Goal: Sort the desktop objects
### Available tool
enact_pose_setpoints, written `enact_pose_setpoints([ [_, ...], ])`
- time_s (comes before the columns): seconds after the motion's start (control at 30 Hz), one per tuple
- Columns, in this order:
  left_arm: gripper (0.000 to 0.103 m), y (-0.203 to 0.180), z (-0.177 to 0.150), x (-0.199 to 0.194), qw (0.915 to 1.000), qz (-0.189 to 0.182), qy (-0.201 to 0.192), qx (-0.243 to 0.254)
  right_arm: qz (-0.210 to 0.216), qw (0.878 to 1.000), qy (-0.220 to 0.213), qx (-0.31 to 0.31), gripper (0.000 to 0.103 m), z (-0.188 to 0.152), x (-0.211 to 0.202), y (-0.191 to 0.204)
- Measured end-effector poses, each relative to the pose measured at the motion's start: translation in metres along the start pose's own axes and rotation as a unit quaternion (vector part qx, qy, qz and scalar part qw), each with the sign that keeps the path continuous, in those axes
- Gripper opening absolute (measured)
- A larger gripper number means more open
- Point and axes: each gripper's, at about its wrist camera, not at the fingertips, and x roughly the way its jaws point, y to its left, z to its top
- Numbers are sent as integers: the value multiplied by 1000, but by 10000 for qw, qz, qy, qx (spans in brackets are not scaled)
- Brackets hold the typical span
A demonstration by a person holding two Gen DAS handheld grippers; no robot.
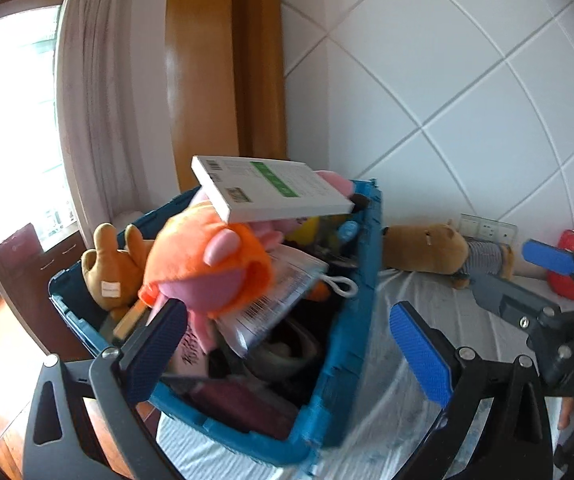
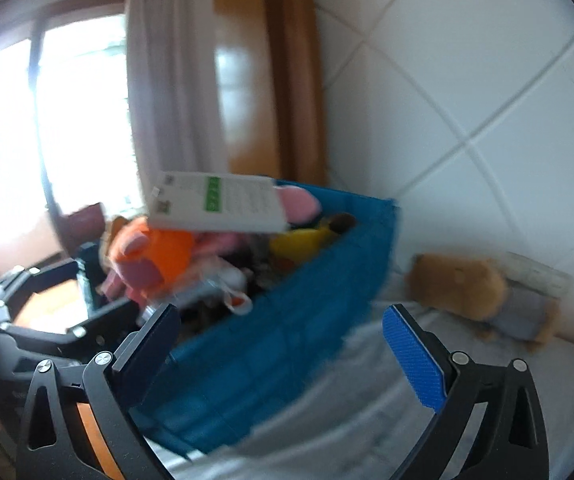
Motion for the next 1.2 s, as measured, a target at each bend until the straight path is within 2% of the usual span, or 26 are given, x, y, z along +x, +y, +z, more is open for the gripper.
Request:
enact_pose_setpoints([
  [0.2,103,-25,-17,-24,9993,-345,104,82,-550,9977,143,368,103,-34,-49,-19],
  [0.33,103,-27,-23,-36,9980,-626,113,55,-779,9958,195,431,103,-50,-74,-10],
  [0.53,103,-32,-29,-48,9928,-1113,149,412,-1342,9872,76,860,103,-73,-106,5],
  [0.77,103,-12,-45,-63,9900,-1322,186,451,-1692,9795,136,1084,103,-87,-117,33],
  [1.2,103,6,-61,-87,9852,-1598,126,610,-2132,9715,39,1036,103,-100,-137,69],
])
